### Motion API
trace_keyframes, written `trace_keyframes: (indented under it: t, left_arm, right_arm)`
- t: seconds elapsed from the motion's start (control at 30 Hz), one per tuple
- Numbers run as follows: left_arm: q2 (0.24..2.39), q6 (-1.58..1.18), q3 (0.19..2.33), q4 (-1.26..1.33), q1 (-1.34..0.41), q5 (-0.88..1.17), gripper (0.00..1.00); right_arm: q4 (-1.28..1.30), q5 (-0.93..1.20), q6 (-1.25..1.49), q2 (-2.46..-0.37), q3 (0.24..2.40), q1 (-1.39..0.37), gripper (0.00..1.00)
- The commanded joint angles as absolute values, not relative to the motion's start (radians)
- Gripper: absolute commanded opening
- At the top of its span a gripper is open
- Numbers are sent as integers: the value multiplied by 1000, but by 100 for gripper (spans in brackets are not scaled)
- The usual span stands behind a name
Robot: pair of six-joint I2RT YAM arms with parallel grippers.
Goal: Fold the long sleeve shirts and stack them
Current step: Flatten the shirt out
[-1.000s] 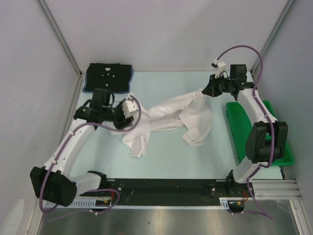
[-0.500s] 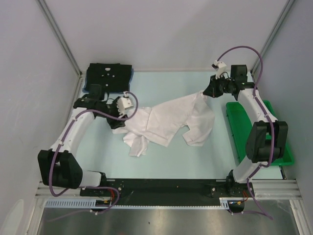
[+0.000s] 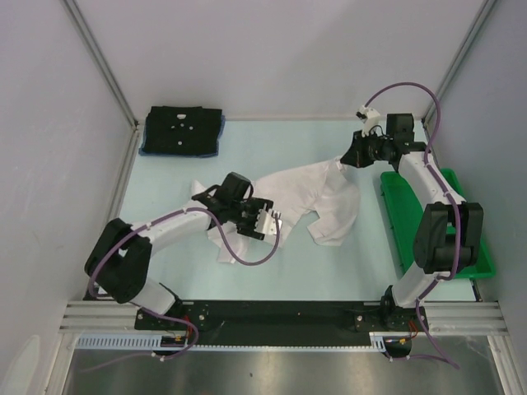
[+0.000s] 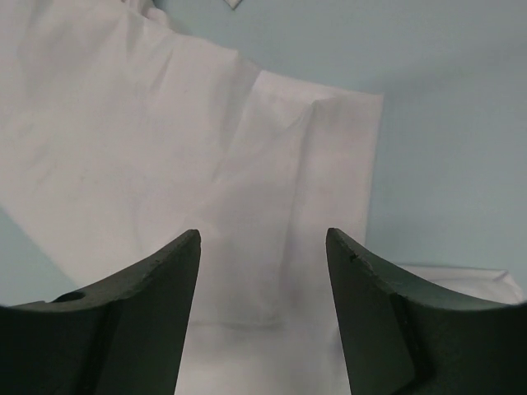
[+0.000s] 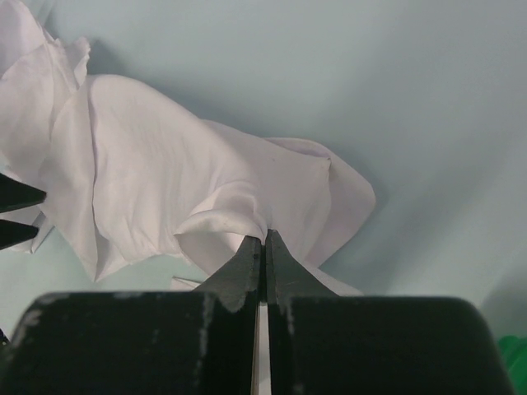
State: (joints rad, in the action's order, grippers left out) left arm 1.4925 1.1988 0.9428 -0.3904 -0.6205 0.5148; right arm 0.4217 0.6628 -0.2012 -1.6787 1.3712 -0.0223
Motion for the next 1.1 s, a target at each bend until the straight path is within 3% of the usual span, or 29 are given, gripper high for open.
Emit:
trace_keyframes:
  t: [0.0, 0.13, 0.2, 0.3, 0.33, 0.37, 0.43, 0.73, 1.07]
  left_arm:
    - [1537, 1293, 877, -140, -630, 413, 69]
    - [1607, 1315, 864, -74, -632, 345, 66]
    - [1623, 1290, 851, -28, -632, 313, 57]
    - [1573, 1238, 856, 23, -617, 267, 32]
    - [1548, 1226, 859, -26, -605, 279, 26]
    - [1514, 1212, 867, -58, -566, 308, 14]
    - [1438, 1161, 919, -200, -511, 347, 2]
    - [1399, 881, 1112, -485, 77, 350, 0]
    - [1500, 730, 1126, -498, 205, 298, 0]
  right_arm:
    - [383, 681, -181, -1666, 1364, -26, 0]
    - [382, 689, -181, -1670, 1368, -26, 0]
    - [387, 689, -183, -1672, 1371, -28, 0]
    - [391, 692, -192, -1671, 1373, -28, 0]
    - [391, 692, -193, -1671, 1373, -26, 0]
    - [391, 692, -196, -1674, 1373, -29, 0]
    - [391, 690, -199, -1675, 1379, -29, 0]
    - [299, 658, -163, -1723, 1413, -71, 0]
    - [270, 672, -150, -1839, 1514, -140, 0]
